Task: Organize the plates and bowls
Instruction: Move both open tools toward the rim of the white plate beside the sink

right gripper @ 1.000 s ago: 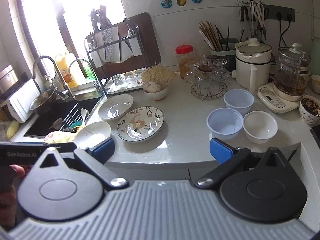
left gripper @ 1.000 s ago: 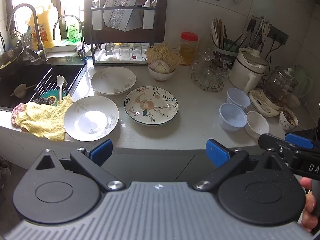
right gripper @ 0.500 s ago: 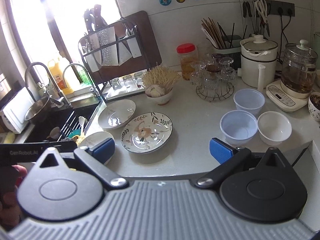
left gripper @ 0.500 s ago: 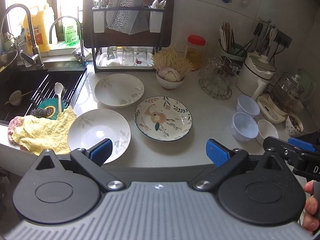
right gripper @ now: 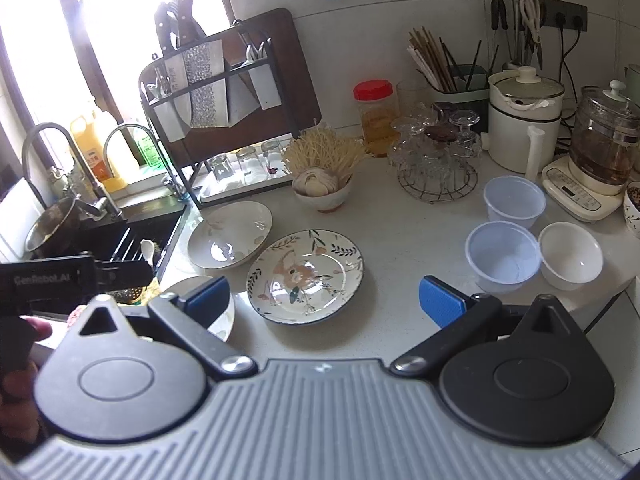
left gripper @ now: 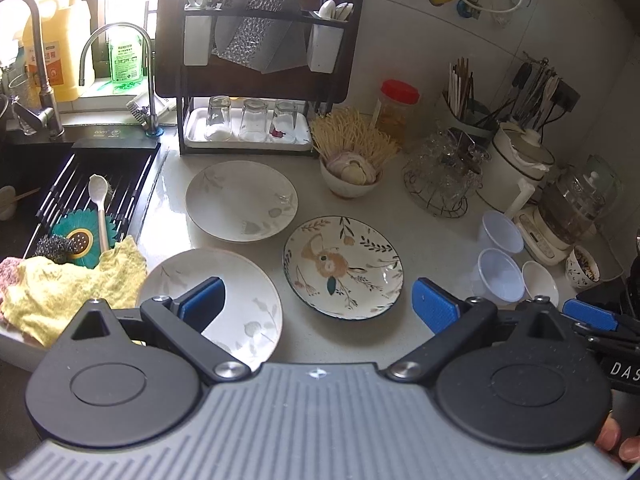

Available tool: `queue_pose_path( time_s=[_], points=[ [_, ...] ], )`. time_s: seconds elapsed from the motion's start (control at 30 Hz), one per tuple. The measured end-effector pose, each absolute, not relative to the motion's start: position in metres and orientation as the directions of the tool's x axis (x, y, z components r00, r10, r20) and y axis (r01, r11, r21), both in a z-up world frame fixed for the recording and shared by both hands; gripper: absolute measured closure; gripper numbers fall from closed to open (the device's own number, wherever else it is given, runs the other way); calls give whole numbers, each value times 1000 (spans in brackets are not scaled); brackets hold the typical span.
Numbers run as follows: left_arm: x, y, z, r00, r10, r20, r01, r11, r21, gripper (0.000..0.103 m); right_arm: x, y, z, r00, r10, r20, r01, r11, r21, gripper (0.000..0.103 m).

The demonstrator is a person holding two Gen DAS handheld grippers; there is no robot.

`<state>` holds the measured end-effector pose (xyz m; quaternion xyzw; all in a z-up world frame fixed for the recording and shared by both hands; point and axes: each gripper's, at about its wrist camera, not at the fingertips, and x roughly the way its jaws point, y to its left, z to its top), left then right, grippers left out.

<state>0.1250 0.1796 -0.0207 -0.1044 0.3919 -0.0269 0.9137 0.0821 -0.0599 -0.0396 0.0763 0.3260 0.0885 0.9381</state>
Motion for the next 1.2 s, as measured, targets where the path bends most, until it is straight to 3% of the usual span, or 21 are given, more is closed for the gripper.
queue_pose_path(
  time_s=[0.27, 0.57, 0.73, 1.07, 1.17, 1.2],
  points=[
    [155, 236, -37, 664, -155, -731, -46, 968, -247, 2, 105, -3, -42, 784, 177, -596, -140, 984, 107, 0],
    [191, 298, -69, 638, -165, -752, -14, 974, -226, 2, 137, 40, -74, 733, 186, -655, -104, 981, 162, 2],
    [206, 324, -92, 613, -183, -769, 34, 978, -205, 2, 153, 59, -108, 659, 229, -716, -86, 969, 230, 18],
    [231, 361, -175, 457, -311, -833, 90, 948, -304, 3, 166, 98, -158, 544, 243, -803, -33, 963, 269, 35],
    [236, 367, -192, 432, -318, -844, 97, 947, -307, 3, 169, 105, -172, 523, 225, -822, -20, 968, 252, 45],
    [237, 368, -196, 423, -322, -847, 99, 946, -310, 4, 169, 107, -176, 517, 219, -828, -15, 969, 246, 54]
  ],
)
